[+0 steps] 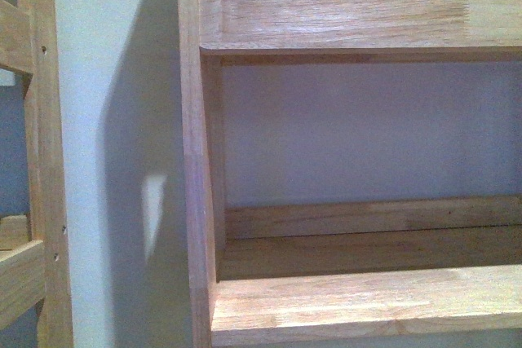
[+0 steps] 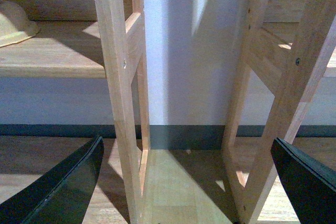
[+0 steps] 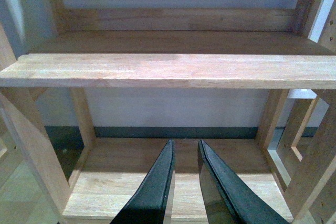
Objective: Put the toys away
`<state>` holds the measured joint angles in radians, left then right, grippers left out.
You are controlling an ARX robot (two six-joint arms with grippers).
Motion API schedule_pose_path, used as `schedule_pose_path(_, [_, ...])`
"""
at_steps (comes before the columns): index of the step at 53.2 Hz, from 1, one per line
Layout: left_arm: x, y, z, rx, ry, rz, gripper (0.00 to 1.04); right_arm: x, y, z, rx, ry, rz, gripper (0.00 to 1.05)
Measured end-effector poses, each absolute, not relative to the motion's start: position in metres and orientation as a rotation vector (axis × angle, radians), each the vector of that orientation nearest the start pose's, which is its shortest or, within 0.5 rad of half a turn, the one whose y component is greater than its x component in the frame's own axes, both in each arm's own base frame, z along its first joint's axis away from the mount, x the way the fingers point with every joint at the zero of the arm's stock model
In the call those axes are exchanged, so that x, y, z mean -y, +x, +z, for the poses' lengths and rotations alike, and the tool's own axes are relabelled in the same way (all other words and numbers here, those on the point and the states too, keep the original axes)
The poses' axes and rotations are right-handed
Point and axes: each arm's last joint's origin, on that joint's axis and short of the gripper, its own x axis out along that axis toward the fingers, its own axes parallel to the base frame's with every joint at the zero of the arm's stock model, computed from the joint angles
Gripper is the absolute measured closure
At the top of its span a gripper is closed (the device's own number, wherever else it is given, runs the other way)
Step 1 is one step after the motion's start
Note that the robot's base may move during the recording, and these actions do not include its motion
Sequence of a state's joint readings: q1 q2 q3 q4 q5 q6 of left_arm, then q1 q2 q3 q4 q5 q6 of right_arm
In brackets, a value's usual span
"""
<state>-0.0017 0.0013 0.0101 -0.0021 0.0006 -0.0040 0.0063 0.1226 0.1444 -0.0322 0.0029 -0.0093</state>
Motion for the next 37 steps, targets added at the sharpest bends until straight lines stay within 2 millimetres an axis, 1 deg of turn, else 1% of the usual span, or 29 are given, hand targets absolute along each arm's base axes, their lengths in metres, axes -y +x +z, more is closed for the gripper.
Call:
schedule_pose_path(8, [0.000, 0.097, 0.167, 0.007, -0.004, -0.002, 0.06, 0.000, 0.098, 0.190, -0.010, -0.009, 0.001, 0.86])
schedule_pose_path(15, [0.000, 0.097, 0.167, 0.007, -0.004, -0.002, 0.06, 0.000, 0.098, 0.185, -0.012, -0.009, 0.002, 0.86])
schedule_pose_path(37, [0.000, 0.097, 0.167, 0.007, -0.004, -0.002, 0.06, 0.000, 0.098, 0.175, -0.010, -0.009, 0.002, 0.86])
